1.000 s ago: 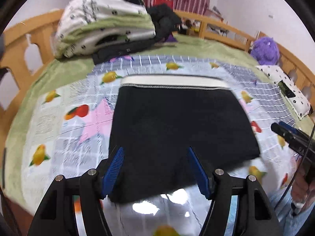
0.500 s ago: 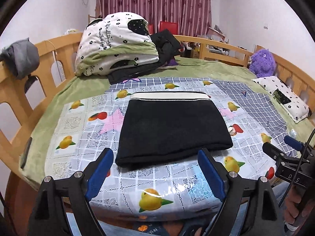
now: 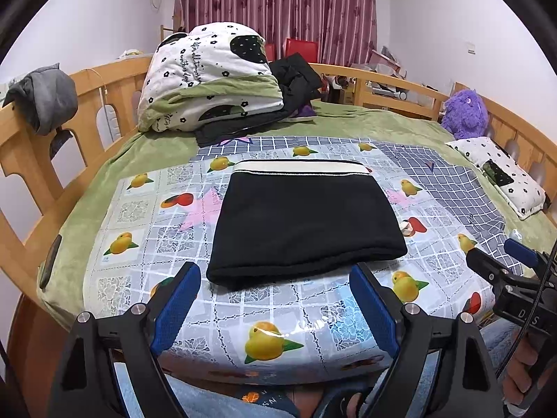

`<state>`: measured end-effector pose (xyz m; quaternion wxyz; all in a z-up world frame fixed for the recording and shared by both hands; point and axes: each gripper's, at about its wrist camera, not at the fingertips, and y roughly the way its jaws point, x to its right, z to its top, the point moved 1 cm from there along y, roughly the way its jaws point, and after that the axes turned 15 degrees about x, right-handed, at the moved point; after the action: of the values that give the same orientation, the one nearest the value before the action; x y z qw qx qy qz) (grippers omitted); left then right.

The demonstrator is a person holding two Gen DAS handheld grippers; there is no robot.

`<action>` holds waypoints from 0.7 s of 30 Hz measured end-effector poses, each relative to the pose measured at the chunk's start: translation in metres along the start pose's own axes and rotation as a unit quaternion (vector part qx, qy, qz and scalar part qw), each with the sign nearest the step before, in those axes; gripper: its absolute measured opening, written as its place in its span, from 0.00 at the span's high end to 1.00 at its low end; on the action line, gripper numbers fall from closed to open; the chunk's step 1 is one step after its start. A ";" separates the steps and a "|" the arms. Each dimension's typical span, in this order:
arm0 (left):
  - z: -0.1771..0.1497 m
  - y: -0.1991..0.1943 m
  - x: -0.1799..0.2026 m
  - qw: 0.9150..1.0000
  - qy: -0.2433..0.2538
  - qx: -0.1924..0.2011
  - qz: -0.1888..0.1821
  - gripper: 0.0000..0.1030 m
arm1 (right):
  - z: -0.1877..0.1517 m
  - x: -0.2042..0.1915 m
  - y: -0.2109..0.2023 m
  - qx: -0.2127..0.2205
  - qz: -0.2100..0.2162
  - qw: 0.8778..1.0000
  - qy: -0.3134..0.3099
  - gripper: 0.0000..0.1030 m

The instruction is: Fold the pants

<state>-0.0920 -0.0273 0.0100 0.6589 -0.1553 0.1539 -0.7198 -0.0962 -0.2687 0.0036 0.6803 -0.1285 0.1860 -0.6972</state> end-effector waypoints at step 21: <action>0.002 -0.003 -0.004 1.000 -0.011 0.000 0.001 0.16 | 0.000 -0.010 -0.001 -0.008 0.010 1.000 -0.007 0.05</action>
<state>-0.0938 -0.0230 0.0127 0.6612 -0.1630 0.1471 -0.7174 -0.0967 -0.2591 0.0046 0.6875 -0.1367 0.1886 -0.6878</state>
